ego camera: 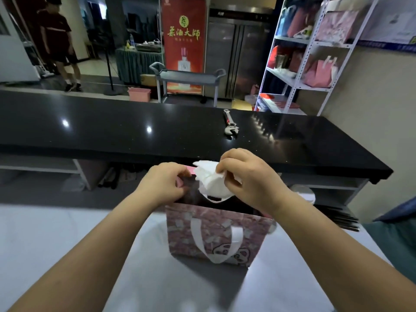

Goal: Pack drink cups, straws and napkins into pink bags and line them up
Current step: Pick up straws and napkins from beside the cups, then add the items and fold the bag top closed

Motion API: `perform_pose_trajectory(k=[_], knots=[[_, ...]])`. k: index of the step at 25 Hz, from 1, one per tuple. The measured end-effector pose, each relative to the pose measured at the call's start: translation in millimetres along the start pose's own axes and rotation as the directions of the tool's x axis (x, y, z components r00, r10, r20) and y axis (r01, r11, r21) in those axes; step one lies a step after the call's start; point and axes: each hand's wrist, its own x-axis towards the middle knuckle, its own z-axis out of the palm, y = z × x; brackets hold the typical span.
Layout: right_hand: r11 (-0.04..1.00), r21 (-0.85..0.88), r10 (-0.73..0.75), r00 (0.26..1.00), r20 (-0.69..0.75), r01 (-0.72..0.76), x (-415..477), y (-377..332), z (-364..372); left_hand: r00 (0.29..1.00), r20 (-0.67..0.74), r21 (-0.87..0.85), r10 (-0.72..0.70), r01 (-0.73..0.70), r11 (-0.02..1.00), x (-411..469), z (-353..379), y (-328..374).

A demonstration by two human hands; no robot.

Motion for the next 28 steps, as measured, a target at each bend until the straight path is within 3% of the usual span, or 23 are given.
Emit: perform_pose_trajectory(k=[4,7,11,13,16,21,23,26,28], knots=[[0.993,0.098,0.038,0.980,0.195,-0.059,10,-2,38,0.970,0.219,-0.025,0.102,-0.099,0.995,20,8,-22],[0.996,-0.024,0.089,0.945,0.314,-0.086,5,13,57,0.940,0.316,0.029,0.130,-0.147,0.989,29,14,-28],[0.946,-0.314,0.180,0.932,0.314,-0.077,1,34,70,0.929,0.335,0.048,0.156,-0.182,0.982,29,21,-26],[0.938,-0.342,0.196,0.907,0.372,-0.062,-1,37,77,0.936,0.316,0.054,0.159,-0.185,0.981,26,25,-25],[0.950,-0.308,0.218,0.813,0.539,-0.051,-8,35,74,0.951,0.266,0.027,0.158,-0.172,0.985,22,27,-25],[0.955,-0.089,0.296,0.912,0.283,-0.282,-26,34,40,0.987,0.070,-0.210,0.144,-0.127,0.969,11,31,-29],[0.927,-0.053,0.375,0.916,0.146,-0.371,-38,36,31,0.991,-0.056,-0.293,0.122,-0.133,0.947,6,35,-32],[0.847,0.055,0.532,0.845,-0.060,-0.529,-67,40,29,0.969,-0.245,-0.512,-0.035,-0.099,0.854,-5,41,-36],[0.758,0.207,0.649,0.744,-0.159,-0.618,-92,42,33,0.959,-0.212,-0.726,-0.188,-0.026,0.688,-22,47,-37]])
